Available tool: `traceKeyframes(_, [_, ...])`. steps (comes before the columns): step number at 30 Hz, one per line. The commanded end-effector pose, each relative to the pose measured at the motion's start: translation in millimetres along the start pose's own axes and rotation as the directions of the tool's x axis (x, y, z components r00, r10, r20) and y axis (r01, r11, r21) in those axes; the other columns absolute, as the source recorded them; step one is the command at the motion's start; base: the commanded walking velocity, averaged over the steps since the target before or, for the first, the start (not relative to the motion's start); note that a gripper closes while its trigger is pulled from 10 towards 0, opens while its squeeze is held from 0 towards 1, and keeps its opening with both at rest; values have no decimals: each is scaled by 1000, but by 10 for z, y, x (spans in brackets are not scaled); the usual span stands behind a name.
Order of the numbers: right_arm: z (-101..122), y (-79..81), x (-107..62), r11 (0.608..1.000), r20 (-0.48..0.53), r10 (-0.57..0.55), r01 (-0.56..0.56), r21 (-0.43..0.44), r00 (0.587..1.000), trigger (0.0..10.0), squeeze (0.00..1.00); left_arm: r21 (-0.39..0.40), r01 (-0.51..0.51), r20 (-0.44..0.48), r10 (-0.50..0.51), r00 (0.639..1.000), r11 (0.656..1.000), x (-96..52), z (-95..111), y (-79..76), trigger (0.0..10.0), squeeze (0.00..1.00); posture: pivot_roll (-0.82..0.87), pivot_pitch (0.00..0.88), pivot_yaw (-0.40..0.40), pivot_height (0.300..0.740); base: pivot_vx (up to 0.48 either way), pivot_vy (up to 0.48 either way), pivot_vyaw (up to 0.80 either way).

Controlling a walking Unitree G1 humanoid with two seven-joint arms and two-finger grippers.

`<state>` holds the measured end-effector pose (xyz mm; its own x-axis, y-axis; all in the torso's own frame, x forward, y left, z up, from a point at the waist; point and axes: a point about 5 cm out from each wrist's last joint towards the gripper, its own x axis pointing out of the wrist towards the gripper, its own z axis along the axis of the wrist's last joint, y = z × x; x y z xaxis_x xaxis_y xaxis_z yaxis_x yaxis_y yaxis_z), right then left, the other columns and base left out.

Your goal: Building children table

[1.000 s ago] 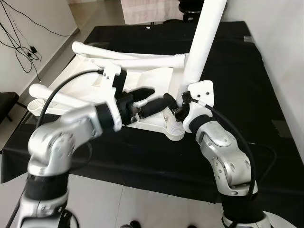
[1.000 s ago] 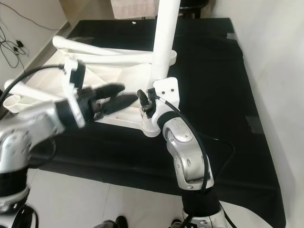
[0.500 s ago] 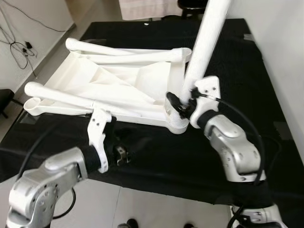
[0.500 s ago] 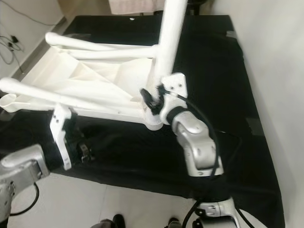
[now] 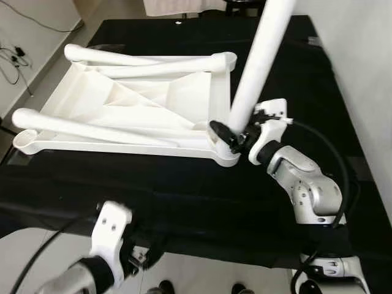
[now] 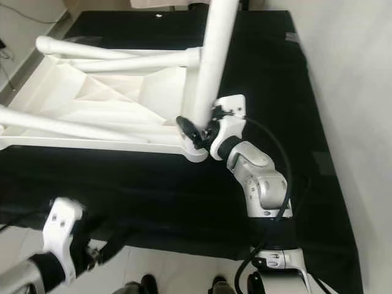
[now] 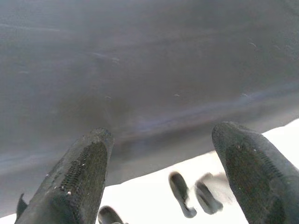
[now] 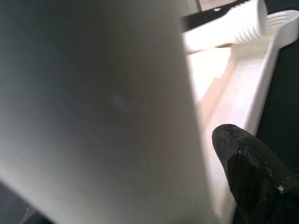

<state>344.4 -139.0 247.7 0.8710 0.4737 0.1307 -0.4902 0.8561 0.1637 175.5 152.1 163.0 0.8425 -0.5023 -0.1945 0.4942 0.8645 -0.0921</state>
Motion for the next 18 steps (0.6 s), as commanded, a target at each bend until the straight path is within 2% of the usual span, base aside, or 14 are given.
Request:
traceKeyframes(1, [6, 8, -10, 999, 8, 9, -9, 35, 1000, 10000, 0, 9, -18, 11, 18, 1000, 1000, -9, -7, -6, 10000, 0, -9, 307, 24, 740, 0, 0, 0])
traceKeyframes(7, [58, 58, -7, 998, 35, 35, -36, 49, 999, 10000, 0, 12, -50, 43, 49, 998, 999, 17, -8, 11, 10000, 0, -13, 310, 19, 740, 0, 0, 0])
traceKeyframes(11, [145, 139, -10, 997, 53, 51, -48, -61, 997, 9725, 0, 50, -73, 81, 69, 994, 996, 54, 8, 14, 10000, 0, -21, 310, 20, 740, 0, 0, 0])
traceKeyframes(12, [156, 168, -16, 992, 55, 61, -54, -117, 997, 2784, 0, 60, -78, 88, 73, 993, 995, 60, 12, 15, 10000, 0, -20, 310, 20, 740, 0, 0, 0])
traceKeyframes(13, [158, 206, -22, 984, 55, 73, -63, -168, 996, 0, 0, 68, -83, 94, 76, 993, 994, 65, 16, 17, 10000, 0, -21, 310, 20, 740, 0, 0, 0])
traceKeyframes(18, [86, 319, -42, 958, 22, 99, -89, -273, 995, 0, 0, 101, -88, 108, 77, 991, 991, 81, 34, 21, 10000, 0, -20, 311, 18, 740, 0, 0, 0])
